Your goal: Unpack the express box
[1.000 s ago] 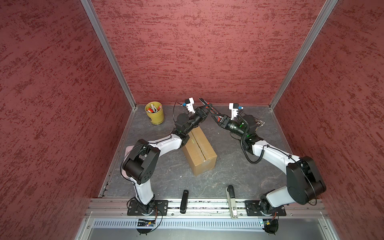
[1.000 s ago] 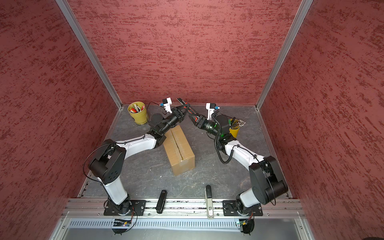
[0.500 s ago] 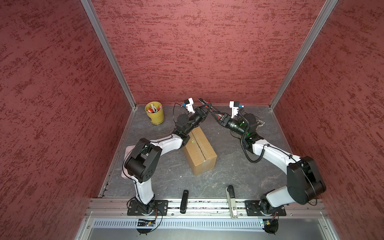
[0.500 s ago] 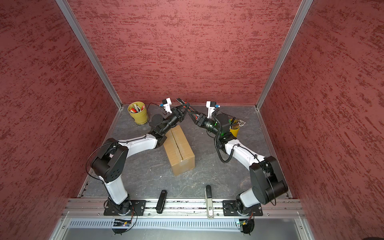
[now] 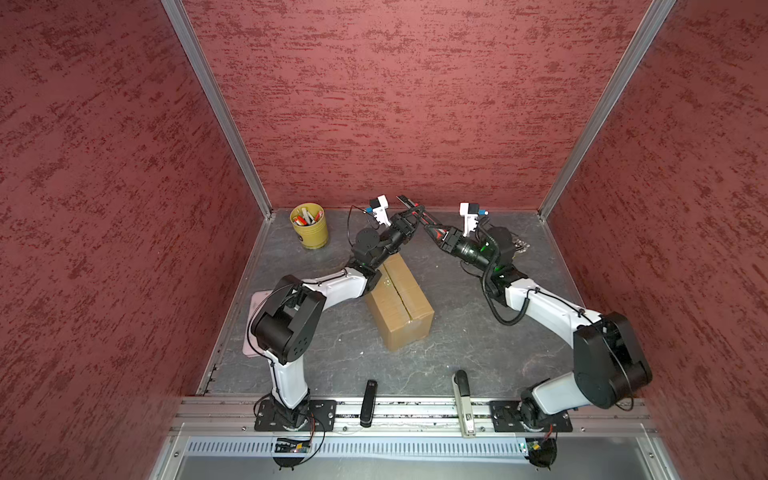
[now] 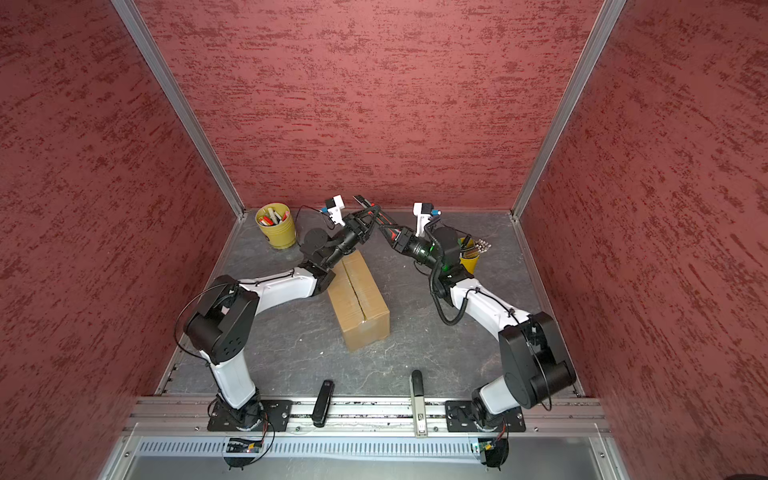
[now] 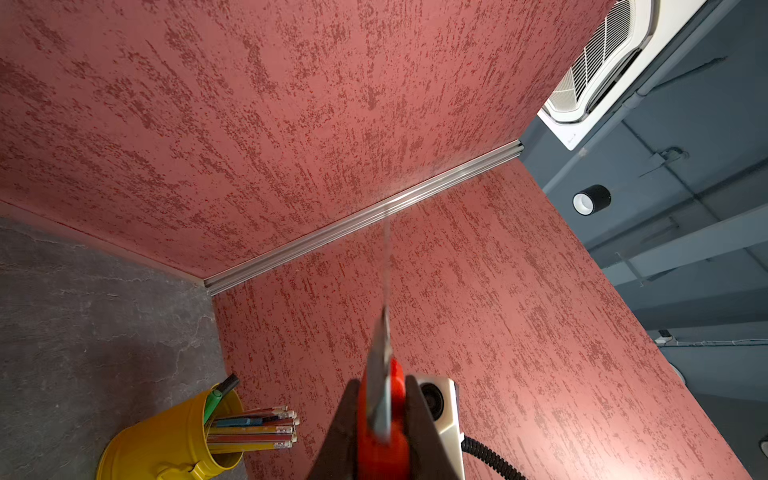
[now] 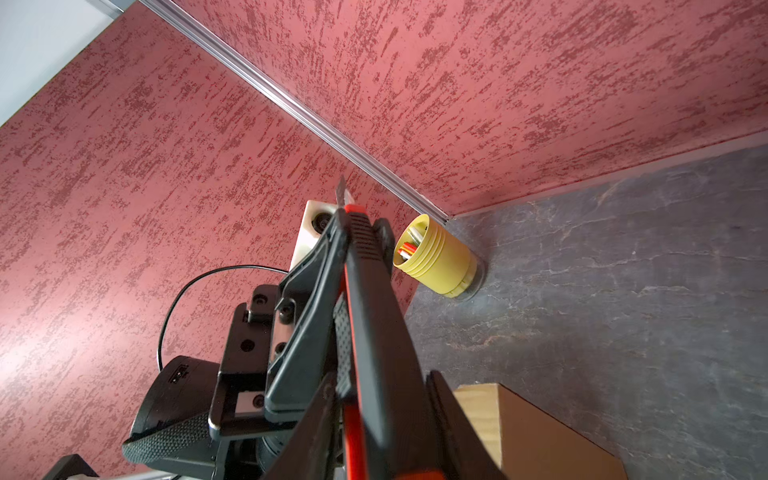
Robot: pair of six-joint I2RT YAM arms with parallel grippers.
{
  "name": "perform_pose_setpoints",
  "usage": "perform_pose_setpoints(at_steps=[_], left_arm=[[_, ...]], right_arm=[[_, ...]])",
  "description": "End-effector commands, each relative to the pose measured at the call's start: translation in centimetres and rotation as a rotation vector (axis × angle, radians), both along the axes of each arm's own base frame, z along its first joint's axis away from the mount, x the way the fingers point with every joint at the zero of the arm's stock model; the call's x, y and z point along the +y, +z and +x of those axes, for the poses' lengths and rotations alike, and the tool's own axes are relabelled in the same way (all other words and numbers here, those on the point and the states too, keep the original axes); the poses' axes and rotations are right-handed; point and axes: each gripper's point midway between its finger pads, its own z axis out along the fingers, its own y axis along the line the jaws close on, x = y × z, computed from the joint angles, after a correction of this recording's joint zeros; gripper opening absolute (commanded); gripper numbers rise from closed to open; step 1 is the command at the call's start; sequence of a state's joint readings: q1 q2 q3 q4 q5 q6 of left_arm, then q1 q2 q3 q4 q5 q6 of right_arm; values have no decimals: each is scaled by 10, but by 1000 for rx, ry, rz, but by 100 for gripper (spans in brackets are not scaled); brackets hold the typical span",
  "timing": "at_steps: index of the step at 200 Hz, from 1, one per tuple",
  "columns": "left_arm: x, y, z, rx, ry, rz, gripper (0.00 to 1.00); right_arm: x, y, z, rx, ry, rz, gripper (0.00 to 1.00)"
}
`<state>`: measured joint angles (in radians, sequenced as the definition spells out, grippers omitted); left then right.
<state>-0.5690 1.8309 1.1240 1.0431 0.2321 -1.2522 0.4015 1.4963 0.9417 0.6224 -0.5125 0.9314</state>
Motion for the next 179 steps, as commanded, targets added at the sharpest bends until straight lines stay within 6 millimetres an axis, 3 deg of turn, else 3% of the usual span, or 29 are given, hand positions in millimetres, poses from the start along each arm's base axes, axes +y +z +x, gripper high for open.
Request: perform_pose_setpoints(at_steps=[1, 88, 122, 174, 179], left_arm=[[-53, -44, -36, 48, -201, 122, 0], [-51, -54, -37, 63, -197, 135, 0], [-50, -55, -37, 66, -194, 140, 0], [-43, -48, -36, 44, -173, 166, 0], [-42, -47, -36, 41, -170, 168, 0]], right_arm=[[1, 64, -2, -171, -13, 85, 31], [-2, 62, -4, -174, -23, 86, 8], [-5, 60, -5, -170, -41, 70, 3], [-7, 34, 1, -110, -73, 5, 0], [-10, 44, -4, -131, -78, 9, 0]])
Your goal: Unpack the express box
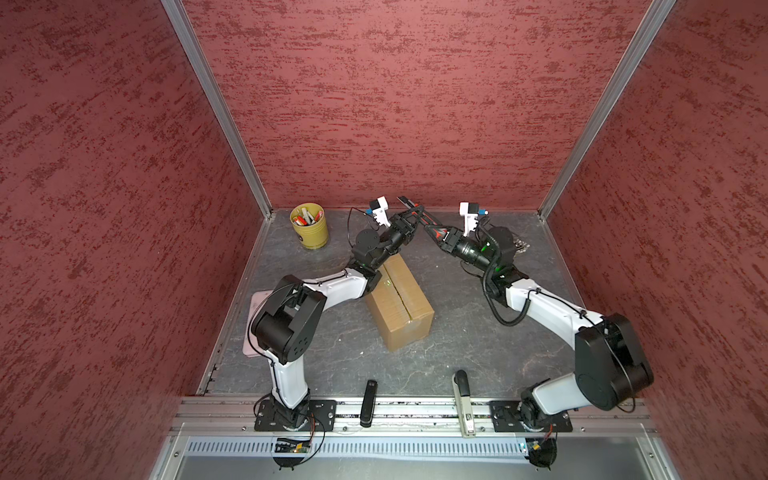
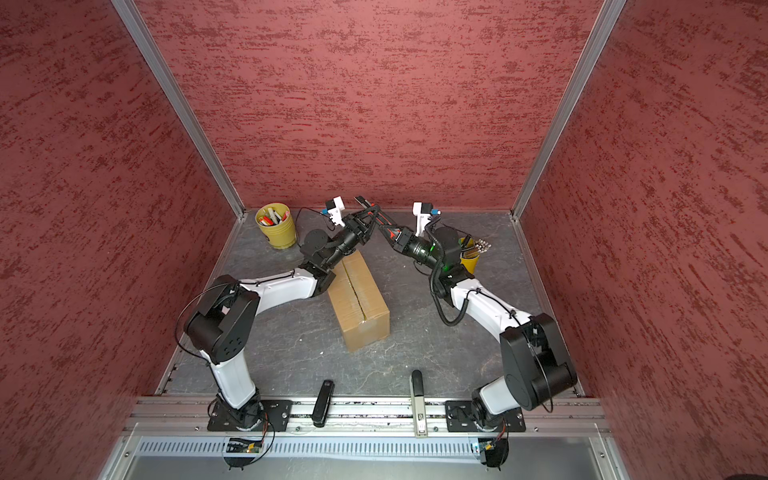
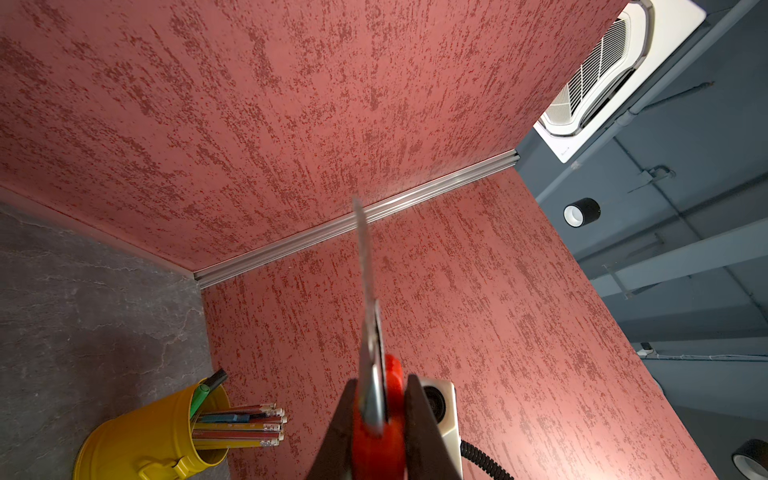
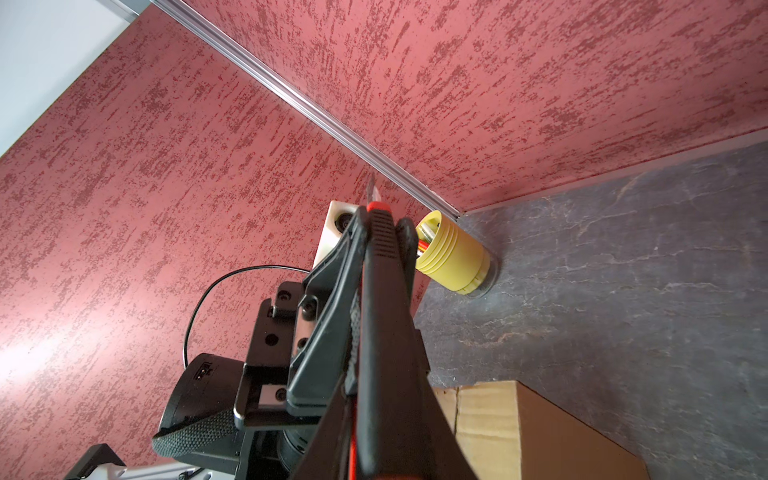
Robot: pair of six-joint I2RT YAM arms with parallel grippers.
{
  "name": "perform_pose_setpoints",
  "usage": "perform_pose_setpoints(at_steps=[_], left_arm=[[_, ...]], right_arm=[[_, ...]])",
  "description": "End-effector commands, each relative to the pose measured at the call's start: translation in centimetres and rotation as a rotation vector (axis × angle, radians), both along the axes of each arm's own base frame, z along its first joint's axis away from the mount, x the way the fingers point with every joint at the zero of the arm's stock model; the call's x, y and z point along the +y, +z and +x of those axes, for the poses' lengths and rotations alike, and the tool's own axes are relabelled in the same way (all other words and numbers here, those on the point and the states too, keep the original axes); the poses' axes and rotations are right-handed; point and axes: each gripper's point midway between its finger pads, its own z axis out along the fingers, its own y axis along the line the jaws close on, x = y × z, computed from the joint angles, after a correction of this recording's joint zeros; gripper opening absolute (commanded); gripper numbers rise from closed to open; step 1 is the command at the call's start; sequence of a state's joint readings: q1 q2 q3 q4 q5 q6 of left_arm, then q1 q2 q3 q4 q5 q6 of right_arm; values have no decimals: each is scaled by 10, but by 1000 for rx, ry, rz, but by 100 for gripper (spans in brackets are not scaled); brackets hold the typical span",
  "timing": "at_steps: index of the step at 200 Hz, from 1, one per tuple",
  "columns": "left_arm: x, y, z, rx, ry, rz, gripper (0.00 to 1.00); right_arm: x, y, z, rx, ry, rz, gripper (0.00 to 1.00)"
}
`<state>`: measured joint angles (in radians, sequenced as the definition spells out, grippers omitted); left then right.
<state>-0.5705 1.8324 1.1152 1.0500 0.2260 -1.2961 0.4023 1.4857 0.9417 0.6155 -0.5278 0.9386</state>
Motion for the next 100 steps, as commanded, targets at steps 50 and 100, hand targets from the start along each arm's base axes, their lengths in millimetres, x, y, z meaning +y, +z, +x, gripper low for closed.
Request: perform_pose_setpoints(at_steps=[50, 100], left_arm=[[-36, -40, -36, -11, -145, 213, 18], [-28, -34, -38, -23, -130, 218, 34]], right_arm=[[-16, 31, -1, -109, -129, -63, 0], [-20, 19, 2, -78, -151, -113, 0]])
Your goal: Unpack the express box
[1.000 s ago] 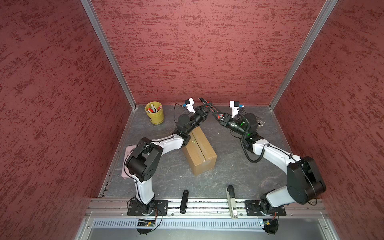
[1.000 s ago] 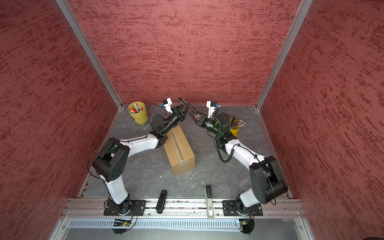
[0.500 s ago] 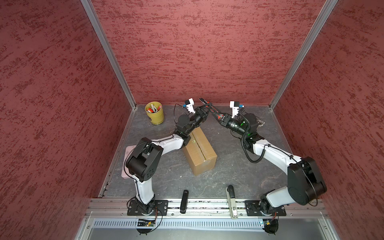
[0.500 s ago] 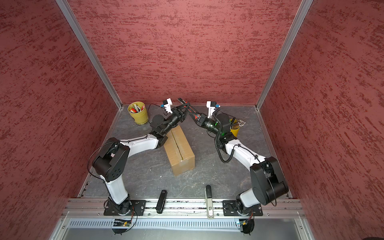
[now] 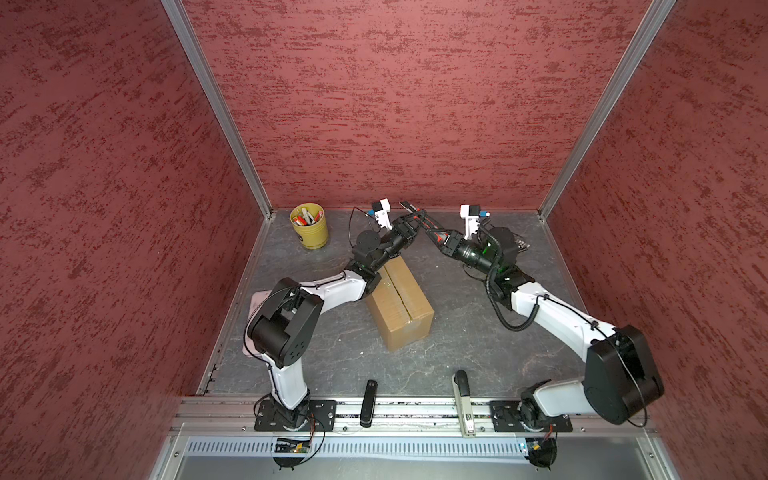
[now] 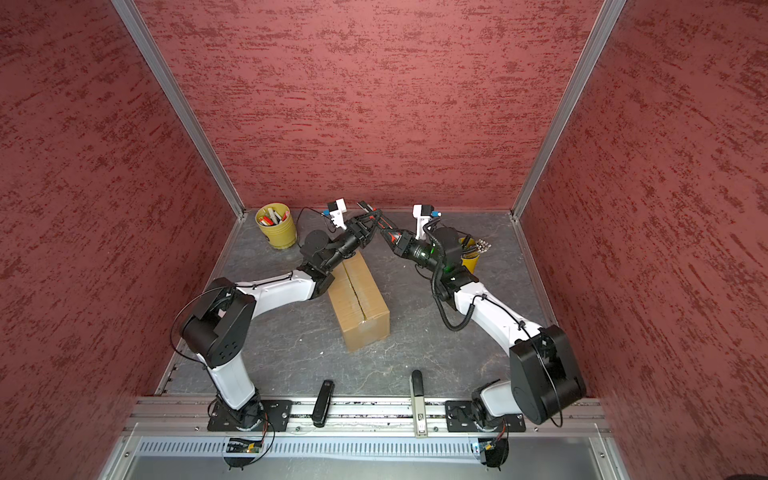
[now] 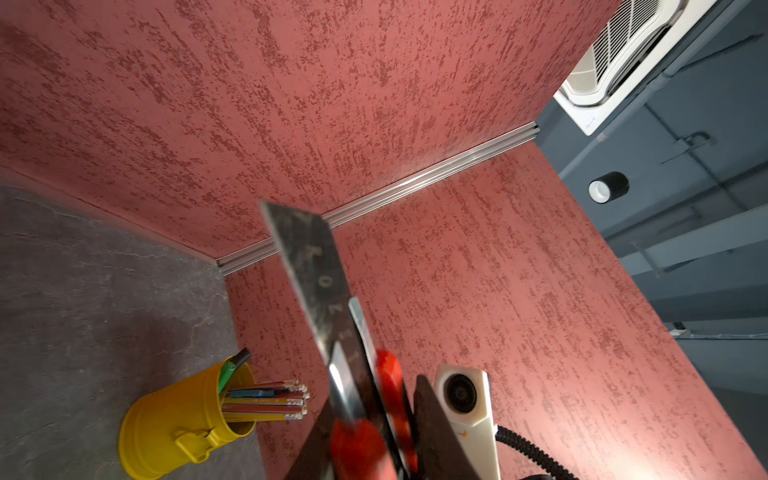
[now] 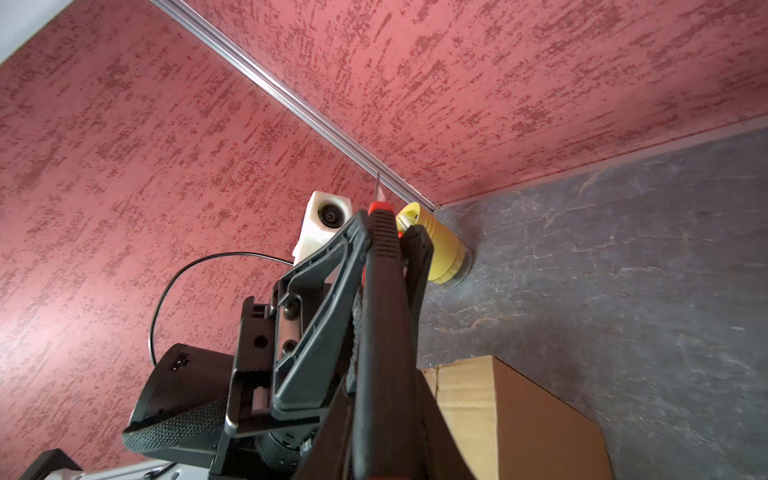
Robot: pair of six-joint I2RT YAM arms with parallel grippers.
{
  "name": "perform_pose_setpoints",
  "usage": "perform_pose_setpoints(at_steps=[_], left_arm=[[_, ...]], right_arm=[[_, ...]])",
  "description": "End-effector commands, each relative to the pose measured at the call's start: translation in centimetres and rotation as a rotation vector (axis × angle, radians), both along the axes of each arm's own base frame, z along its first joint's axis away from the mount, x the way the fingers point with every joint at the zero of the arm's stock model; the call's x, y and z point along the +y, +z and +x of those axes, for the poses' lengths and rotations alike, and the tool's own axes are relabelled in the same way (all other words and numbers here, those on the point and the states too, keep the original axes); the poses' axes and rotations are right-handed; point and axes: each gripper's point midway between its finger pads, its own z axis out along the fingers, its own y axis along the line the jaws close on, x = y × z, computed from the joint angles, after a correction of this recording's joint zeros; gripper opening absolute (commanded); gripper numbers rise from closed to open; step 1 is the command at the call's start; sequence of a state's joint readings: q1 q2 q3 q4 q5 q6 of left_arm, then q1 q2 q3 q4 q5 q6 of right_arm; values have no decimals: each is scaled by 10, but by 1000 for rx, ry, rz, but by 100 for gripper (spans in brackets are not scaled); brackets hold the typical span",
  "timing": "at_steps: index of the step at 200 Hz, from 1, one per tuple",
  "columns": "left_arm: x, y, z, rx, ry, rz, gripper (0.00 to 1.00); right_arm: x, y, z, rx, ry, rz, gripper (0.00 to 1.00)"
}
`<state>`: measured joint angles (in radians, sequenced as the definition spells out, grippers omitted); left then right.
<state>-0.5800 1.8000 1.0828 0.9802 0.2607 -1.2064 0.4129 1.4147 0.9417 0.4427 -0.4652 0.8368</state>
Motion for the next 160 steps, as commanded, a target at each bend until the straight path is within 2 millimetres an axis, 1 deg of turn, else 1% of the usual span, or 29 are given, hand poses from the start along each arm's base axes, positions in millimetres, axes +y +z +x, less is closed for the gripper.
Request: perform_pose_setpoints(at_steps=[1, 45, 107, 134, 160], left_arm=[[-22, -19, -27, -8, -112, 115, 34], [-15, -12, -35, -31, -99, 137, 42], [-5, -7, -44, -50, -85, 171, 47], [7, -11, -49, -18, -71, 218, 52], [26, -15, -60, 13, -53, 283, 60]], right_arm=[[-12, 27, 9, -95, -93, -14, 0], [-12, 25, 9, -91, -97, -16, 0], [-13, 23, 12, -78, -107, -53, 0], [-15, 23, 12, -71, -119, -110, 0], [-18, 23, 9, -70, -131, -197, 0]])
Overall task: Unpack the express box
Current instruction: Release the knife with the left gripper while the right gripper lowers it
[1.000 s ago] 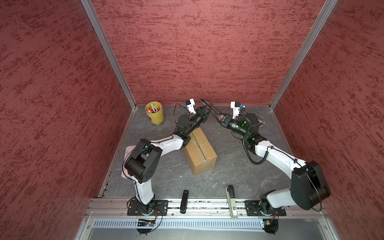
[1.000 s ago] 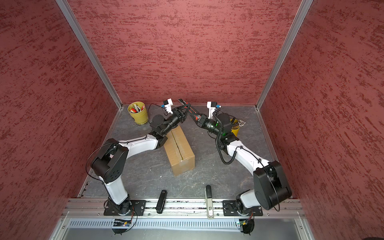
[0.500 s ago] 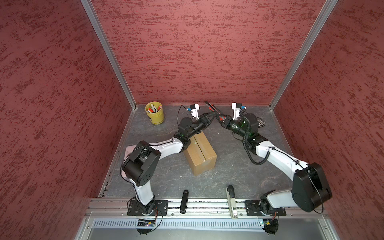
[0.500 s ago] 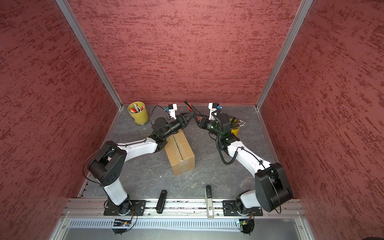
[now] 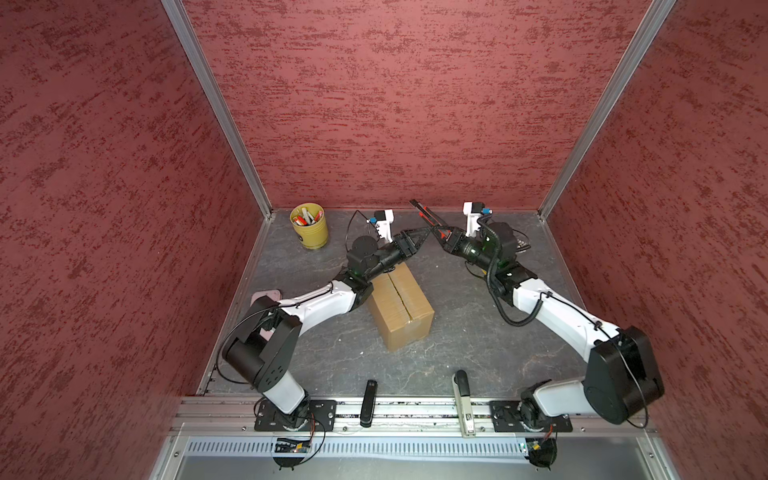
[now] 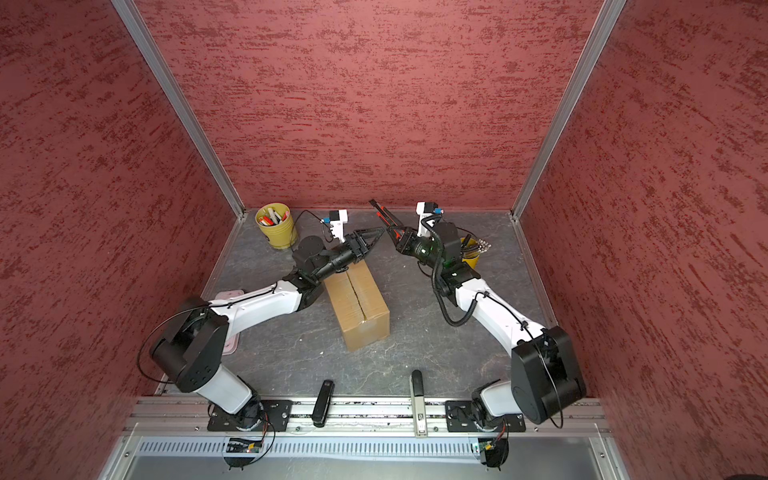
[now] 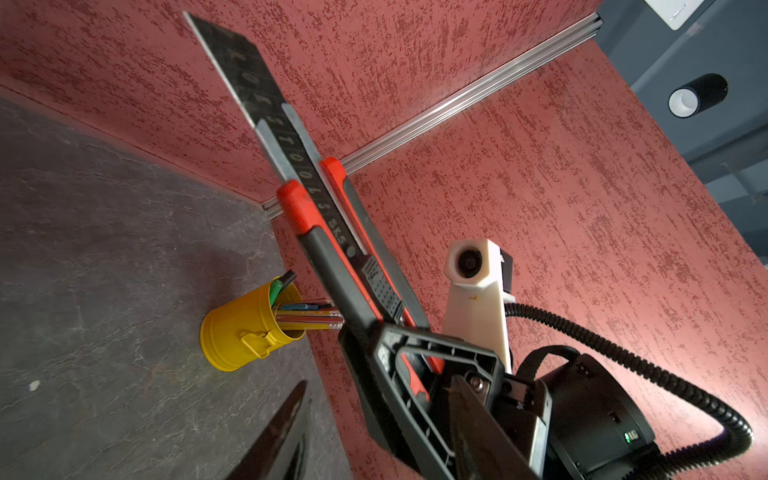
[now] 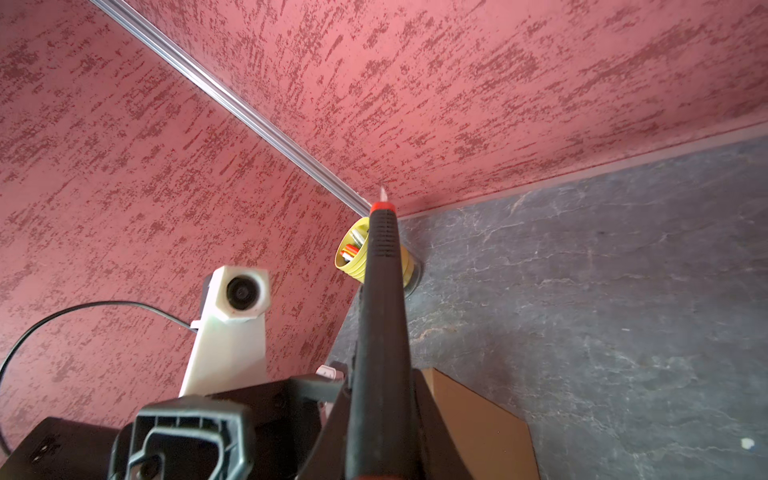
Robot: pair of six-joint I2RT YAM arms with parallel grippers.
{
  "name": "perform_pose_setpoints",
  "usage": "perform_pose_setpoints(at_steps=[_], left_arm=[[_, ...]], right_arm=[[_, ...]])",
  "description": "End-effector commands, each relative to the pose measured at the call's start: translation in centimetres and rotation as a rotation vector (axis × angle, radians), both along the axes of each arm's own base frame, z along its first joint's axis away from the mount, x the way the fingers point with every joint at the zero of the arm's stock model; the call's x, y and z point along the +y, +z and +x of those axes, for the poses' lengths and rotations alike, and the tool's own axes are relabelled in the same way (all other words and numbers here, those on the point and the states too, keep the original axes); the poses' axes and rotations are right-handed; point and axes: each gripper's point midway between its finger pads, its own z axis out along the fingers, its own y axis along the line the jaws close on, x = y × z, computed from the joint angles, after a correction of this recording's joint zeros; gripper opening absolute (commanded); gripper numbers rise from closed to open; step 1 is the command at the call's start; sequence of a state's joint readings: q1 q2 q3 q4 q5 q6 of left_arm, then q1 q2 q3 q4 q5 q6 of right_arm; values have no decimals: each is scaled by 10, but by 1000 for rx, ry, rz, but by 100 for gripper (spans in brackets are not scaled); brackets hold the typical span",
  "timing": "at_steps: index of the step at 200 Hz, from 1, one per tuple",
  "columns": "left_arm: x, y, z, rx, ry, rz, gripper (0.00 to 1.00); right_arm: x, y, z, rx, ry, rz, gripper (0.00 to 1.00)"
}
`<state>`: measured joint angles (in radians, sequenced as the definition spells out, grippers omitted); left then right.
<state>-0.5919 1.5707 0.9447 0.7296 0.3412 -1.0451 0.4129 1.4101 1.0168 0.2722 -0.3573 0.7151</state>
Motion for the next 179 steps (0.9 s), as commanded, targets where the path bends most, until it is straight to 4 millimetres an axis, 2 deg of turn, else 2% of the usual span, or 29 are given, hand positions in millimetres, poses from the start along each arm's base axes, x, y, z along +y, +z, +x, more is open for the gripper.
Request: perform_pose_setpoints(at_steps=[1, 17, 22, 39, 103, 147, 179], left_arm=[[16, -5, -10, 9, 11, 87, 60], [27, -8, -19, 16, 13, 143, 66], [31, -16, -22, 45, 10, 169, 68], [42, -24, -32, 72, 2, 200, 72], [96, -54, -65, 212, 53, 407, 89], [140, -82, -71, 311, 144, 488, 99], [165, -93, -74, 346, 218, 606, 100]], right_arm=[[-6, 25, -6, -59, -30, -77, 0], [-7, 27, -9, -57, -42, -142, 0], [-8, 27, -9, -54, -47, -161, 0], [-10, 30, -12, -54, -57, -220, 0], [-6, 30, -24, -23, -60, -400, 0], [10, 35, -37, -20, -47, -498, 0], [24, 35, -48, -16, -27, -567, 0]])
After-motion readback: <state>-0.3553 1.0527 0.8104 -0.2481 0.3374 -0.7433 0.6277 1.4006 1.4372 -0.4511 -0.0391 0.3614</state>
